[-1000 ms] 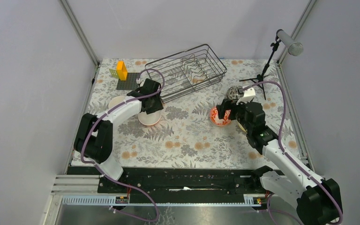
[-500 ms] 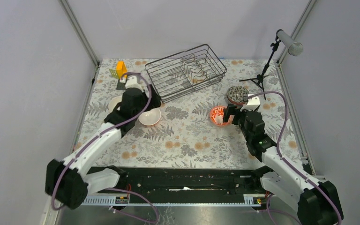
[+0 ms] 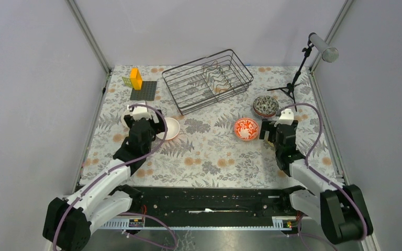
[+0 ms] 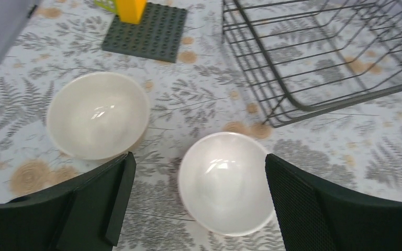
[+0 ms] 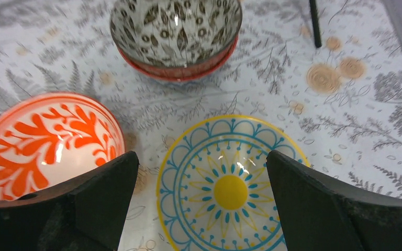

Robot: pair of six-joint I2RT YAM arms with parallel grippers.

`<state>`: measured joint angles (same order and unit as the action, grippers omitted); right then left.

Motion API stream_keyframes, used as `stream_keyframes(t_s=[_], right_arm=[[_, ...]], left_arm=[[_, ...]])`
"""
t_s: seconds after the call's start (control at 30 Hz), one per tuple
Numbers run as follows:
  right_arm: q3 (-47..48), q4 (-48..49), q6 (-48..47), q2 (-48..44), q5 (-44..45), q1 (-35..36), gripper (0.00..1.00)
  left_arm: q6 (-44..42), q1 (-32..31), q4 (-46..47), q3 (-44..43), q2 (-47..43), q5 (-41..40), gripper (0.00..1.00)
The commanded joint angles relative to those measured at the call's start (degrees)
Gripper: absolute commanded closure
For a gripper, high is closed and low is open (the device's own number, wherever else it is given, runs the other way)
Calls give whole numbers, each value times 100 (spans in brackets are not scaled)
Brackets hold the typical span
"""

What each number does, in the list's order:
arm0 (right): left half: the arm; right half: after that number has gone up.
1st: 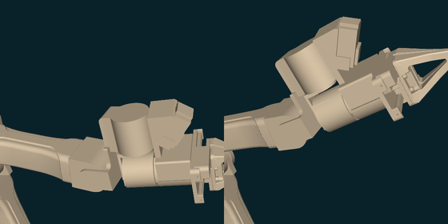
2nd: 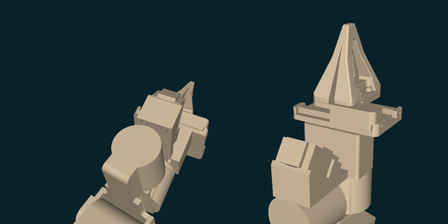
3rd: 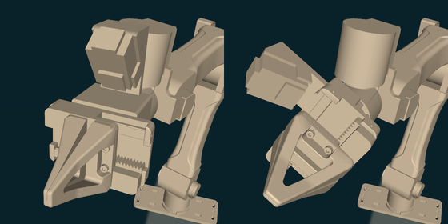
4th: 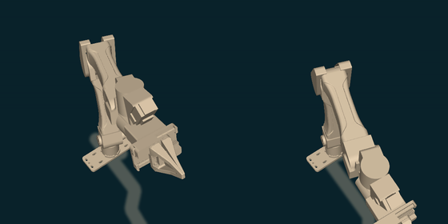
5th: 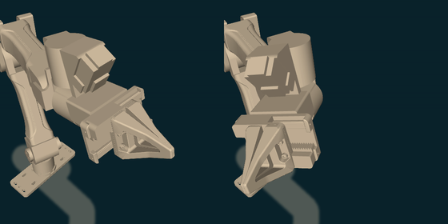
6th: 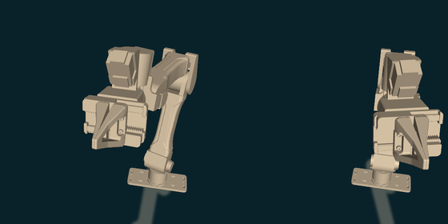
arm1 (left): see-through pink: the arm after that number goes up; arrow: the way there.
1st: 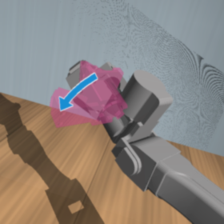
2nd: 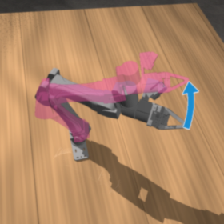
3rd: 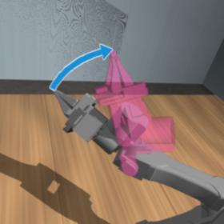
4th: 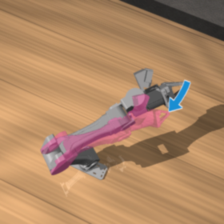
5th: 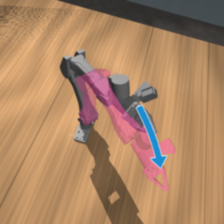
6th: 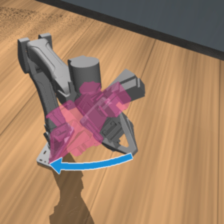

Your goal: Unload the bowls from the dish rack

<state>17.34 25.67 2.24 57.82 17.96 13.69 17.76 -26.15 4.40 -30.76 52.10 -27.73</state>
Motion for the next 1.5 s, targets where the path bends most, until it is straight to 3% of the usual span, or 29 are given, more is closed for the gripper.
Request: stream_keyframes(t_s=[0.0, 0.27, 0.43, 0.67, 1.07, 1.27, 1.47], right_arm=[[-2, 1065, -202, 649, -302, -230, 0], [104, 2238, -183, 1659, -477, -657, 0], [26, 2617, -368, 2016, -689, -684, 0], [-7, 2918, -1015, 2323, -2125, -754, 0], [-402, 4505, -260, 3032, -1539, -1336, 0], [-227, 4183, -37, 3061, -1268, -1334, 0], [-208, 4156, -37, 3065, -1277, -1334, 0]], left_arm=[[-979, 19, 1471, 609, -344, -777, 1], [-681, 879, 1704, 895, -60, -331, 1], [-1014, 973, 2138, 942, 380, -310, 1], [-1112, 1005, 3135, 1324, 1000, -53, 1], [-1500, 1169, 4699, 1617, 2206, 159, 1], [-1798, 1391, 5375, 1582, 2605, 507, 1], [-1582, 1894, 6510, 1815, 3294, 1445, 1]])
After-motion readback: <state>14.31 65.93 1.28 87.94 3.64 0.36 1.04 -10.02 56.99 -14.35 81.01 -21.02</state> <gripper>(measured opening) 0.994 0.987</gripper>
